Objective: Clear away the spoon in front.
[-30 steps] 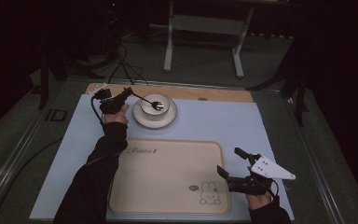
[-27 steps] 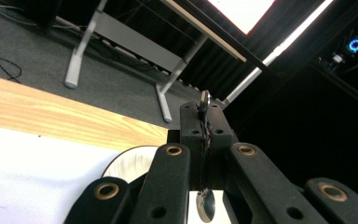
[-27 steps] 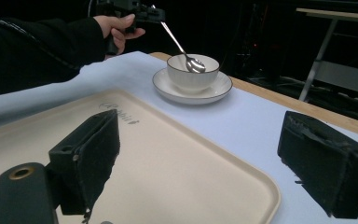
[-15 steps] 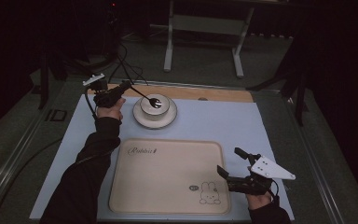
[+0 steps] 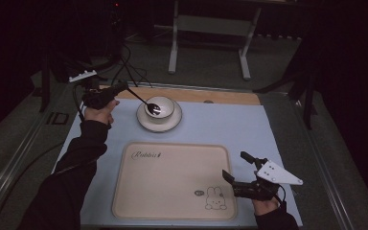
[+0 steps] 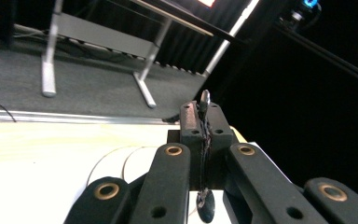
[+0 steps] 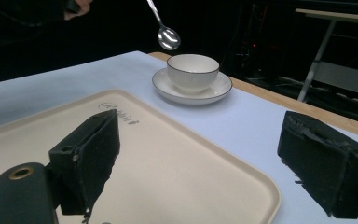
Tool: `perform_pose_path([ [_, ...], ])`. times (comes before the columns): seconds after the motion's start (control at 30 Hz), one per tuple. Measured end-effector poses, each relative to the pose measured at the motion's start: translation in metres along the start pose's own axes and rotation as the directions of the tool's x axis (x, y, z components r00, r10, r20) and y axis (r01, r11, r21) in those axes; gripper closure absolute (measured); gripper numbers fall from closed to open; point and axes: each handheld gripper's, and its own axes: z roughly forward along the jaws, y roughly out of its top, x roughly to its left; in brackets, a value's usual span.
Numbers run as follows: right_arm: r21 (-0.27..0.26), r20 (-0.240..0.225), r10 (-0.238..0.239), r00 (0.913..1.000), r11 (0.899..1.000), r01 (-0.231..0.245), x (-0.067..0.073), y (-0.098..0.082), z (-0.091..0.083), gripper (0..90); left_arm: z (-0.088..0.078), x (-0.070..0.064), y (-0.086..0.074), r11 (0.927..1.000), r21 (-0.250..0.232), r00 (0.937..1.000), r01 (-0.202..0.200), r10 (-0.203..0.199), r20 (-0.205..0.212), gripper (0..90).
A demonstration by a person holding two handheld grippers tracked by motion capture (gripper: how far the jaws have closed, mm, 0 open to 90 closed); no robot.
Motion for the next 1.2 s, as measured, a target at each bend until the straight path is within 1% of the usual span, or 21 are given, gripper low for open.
perform_pose_path([
  [0.1,0.001,0.002,-0.003,1.0,1.0,0.003,0.0,0.0,0.0,12.6,-0.01,-0.004,0.003,0.9994,0.021,0.9995,-0.028,0.028,0.013,89.6],
  [0.17,0.0,0.002,-0.003,1.0,1.0,0.003,0.0,0.0,0.0,12.6,-0.015,-0.005,0.005,0.9986,0.041,0.999,-0.034,0.033,0.032,89.6],
  [0.2,0.001,0.003,-0.004,1.0,1.0,0.004,0.0,0.0,0.0,12.6,-0.017,-0.005,0.005,0.9985,0.042,0.9988,-0.036,0.034,0.035,89.5],
  [0.3,0.0,0.003,-0.002,1.0,1.0,0.002,0.0,0.0,0.0,12.7,-0.022,-0.007,0.005,0.9952,0.076,0.9969,-0.062,0.058,0.053,89.5],
  [0.37,0.0,0.004,-0.003,1.0,1.0,0.003,0.0,0.0,0.0,12.6,-0.026,-0.009,0.003,0.9917,0.102,0.9946,-0.078,0.071,0.075,89.5],
  [0.43,0.0,0.004,-0.004,1.0,1.0,0.004,0.001,0.0,0.0,12.6,-0.028,-0.01,0.001,0.9893,0.113,0.9918,-0.092,0.081,0.099,89.5],
  [0.57,0.002,0.006,-0.005,1.0,1.0,0.005,0.001,0.0,0.0,12.6,-0.033,-0.012,-0.005,0.9801,0.142,0.9826,-0.139,0.118,0.143,89.5],
  [0.6,0.002,0.006,-0.005,1.0,1.0,0.005,0.001,0.0,0.0,12.6,-0.034,-0.013,-0.006,0.9783,0.149,0.9804,-0.144,0.121,0.156,89.5],
  [0.63,0.002,0.006,-0.005,1.0,1.0,0.005,0.001,0.0,0.0,12.6,-0.035,-0.013,-0.007,0.9757,0.158,0.9764,-0.151,0.123,0.178,89.5],
  [0.67,0.001,0.007,-0.005,1.0,1.0,0.005,0.001,0.0,0.0,12.6,-0.037,-0.014,-0.009,0.9742,0.159,0.9754,-0.161,0.132,0.176,89.5],
  [0.73,0.0,0.007,-0.005,1.0,1.0,0.005,0.001,0.0,0.0,12.6,-0.039,-0.015,-0.011,0.9694,0.172,0.9688,-0.175,0.139,0.205,89.5],
  [0.77,0.001,0.007,-0.005,1.0,1.0,0.005,0.001,0.0,0.0,12.7,-0.04,-0.016,-0.012,0.9675,0.175,0.9679,-0.182,0.145,0.205,89.5],
  [0.83,0.003,0.005,-0.005,1.0,1.0,0.005,0.0,0.0,0.0,12.7,-0.042,-0.018,-0.015,0.9618,0.189,0.9617,-0.198,0.154,0.227,89.5],
  [0.87,0.003,0.005,-0.005,1.0,1.0,0.005,0.001,0.0,0.0,12.6,-0.043,-0.018,-0.016,0.9604,0.193,0.9612,-0.201,0.155,0.228,89.5],
  [0.93,0.003,0.006,-0.007,1.0,1.0,0.007,0.001,0.0,0.0,12.6,-0.045,-0.02,-0.019,0.9523,0.211,0.954,-0.22,0.165,0.25,89.5],
  [0.97,0.003,0.006,-0.007,1.0,1.0,0.007,0.001,0.0,0.0,12.6,-0.045,-0.02,-0.019,0.9523,0.211,0.954,-0.22,0.165,0.25,89.5],
  [1.0,0.003,0.006,-0.007,1.0,1.0,0.007,0.001,0.0,0.0,12.6,-0.047,-0.021,-0.02,0.9485,0.221,0.9509,-0.227,0.166,0.261,89.5],
  [1.07,0.004,0.007,-0.009,0.9999,1.0,0.009,0.001,0.0,0.0,12.7,-0.049,-0.021,-0.022,0.9458,0.225,0.9476,-0.234,0.17,0.271,89.5],
  [1.1,0.004,0.007,-0.009,0.9999,1.0,0.009,0.001,0.0,0.0,12.6,-0.051,-0.022,-0.022,0.9431,0.231,0.9443,-0.239,0.171,0.281,89.4],
  [1.13,0.004,0.008,-0.008,0.9999,1.0,0.008,0.001,0.0,0.0,12.6,-0.052,-0.023,-0.023,0.9408,0.234,0.9428,-0.245,0.175,0.283,89.5],
  [1.2,0.004,0.009,-0.013,0.9999,1.0,0.013,0.002,0.001,0.0,12.7,-0.054,-0.024,-0.025,0.9334,0.247,0.9373,-0.26,0.182,0.297,89.4],
])
